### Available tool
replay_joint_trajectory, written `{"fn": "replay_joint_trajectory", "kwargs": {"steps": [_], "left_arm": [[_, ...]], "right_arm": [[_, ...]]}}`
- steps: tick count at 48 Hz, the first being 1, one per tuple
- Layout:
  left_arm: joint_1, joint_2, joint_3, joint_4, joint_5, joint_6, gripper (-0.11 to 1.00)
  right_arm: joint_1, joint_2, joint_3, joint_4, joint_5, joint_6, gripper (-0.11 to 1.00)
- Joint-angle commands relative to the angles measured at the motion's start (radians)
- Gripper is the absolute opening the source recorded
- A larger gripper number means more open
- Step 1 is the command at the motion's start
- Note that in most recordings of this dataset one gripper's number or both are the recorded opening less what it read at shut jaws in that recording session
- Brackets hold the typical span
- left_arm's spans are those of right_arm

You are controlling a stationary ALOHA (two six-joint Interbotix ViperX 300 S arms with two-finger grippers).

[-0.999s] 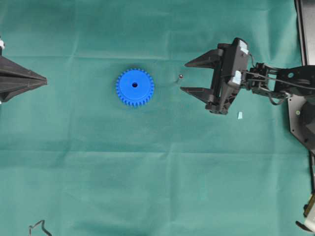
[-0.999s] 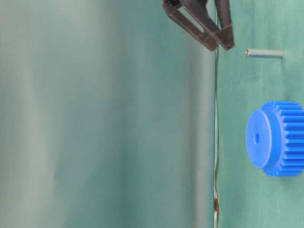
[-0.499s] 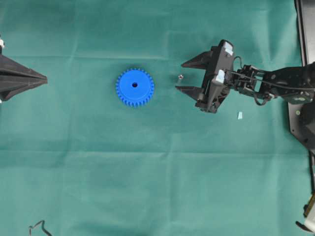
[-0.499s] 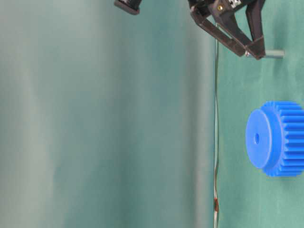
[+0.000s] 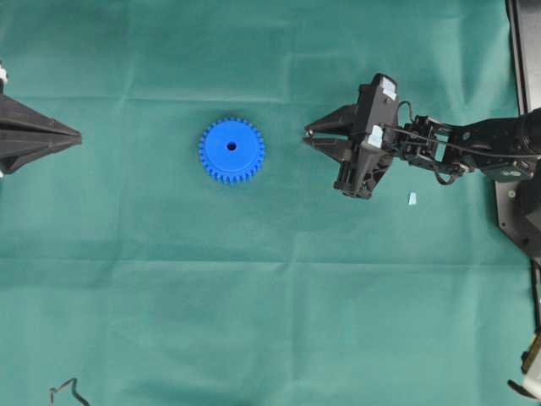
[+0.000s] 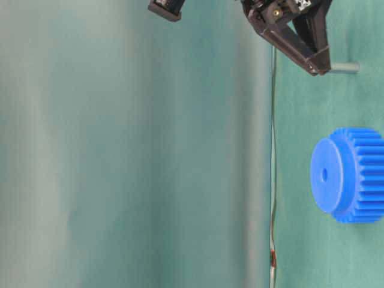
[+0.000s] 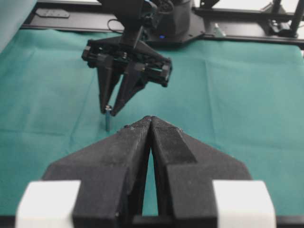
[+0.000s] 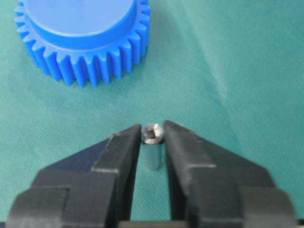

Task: Insert the shaft into the center hole of the gear.
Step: 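Lower the right gripper over the silver shaft and close on it, then carry the held shaft left over the blue gear's center hole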

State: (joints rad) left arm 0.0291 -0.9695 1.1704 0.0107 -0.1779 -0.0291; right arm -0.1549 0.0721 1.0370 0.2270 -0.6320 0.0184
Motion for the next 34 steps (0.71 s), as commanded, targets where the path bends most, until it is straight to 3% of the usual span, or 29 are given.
{"fn": "replay_joint_trajectory", "kwargs": {"steps": [1, 21, 34], "left_arm": [[0.006, 0.005, -0.023, 0.003, 0.0, 0.0, 0.0], [0.011, 0.006, -0.023, 0.003, 0.008, -0.002, 0.0], [0.014, 0.006, -0.025, 0.003, 0.008, -0.002, 0.0]], "right_arm": [[0.003, -0.009, -0.012, 0.002, -0.009, 0.003, 0.19], [0.0, -0.032, -0.015, 0.003, -0.003, 0.003, 0.18], [-0.006, -0.164, -0.028, 0.002, 0.117, -0.012, 0.18]]}}
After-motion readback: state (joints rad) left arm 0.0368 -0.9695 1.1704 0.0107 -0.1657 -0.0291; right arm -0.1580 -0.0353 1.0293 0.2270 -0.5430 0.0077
